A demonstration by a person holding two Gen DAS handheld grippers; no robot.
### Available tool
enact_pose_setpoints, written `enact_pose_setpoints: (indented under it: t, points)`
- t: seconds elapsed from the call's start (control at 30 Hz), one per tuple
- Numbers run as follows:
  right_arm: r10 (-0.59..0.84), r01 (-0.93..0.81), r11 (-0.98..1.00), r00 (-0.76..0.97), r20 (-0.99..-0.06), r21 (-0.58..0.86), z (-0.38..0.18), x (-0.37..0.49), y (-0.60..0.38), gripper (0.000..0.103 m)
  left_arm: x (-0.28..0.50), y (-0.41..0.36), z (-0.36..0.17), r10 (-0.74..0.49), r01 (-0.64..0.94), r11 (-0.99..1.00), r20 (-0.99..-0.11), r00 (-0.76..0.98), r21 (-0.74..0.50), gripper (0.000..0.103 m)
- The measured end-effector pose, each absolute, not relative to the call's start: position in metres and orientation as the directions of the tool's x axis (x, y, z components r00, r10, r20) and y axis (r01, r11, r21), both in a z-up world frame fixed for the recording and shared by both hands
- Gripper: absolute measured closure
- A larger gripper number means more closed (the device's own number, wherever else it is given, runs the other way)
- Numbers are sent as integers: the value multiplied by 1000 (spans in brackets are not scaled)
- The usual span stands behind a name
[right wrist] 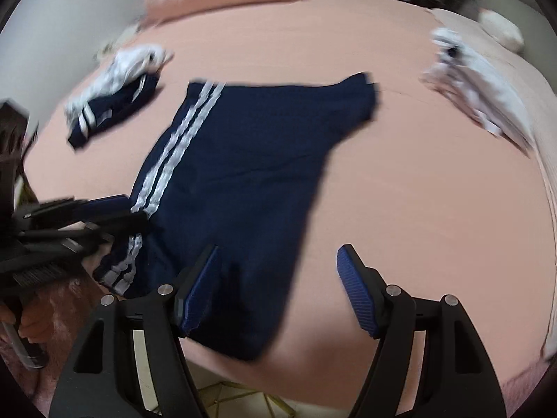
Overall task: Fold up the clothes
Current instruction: 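Lower and pull the shorts along the bed with the left gripper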
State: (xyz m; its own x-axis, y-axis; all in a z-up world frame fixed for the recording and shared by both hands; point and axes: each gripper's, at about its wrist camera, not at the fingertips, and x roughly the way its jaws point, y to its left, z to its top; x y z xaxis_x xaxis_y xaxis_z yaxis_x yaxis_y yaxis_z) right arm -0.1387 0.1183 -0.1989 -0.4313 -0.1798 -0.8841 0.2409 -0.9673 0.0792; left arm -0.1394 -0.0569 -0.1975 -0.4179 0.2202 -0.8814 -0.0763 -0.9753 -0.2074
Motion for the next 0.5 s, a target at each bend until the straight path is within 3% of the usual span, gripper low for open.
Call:
enact_pose_setpoints:
  t: [0.07, 0.33, 0.5]
  points:
    - [-61, 228, -973, -421, -905, -40, -215, -141, 109, 33, -136, -61, -203, 183, -63, -983, -894, -409, -173, 53]
    - [-144, 169, -983, -458, -877, 73, -187, -144, 141, 31, -159, -101, -184, 287, 11, -943, -829, -479, -333, 50]
    - [-122, 199, -979, -467, -876, 31, -187, -185, 123, 31, -209, -95, -190, 222, -58, -973, -854, -470, -222, 50]
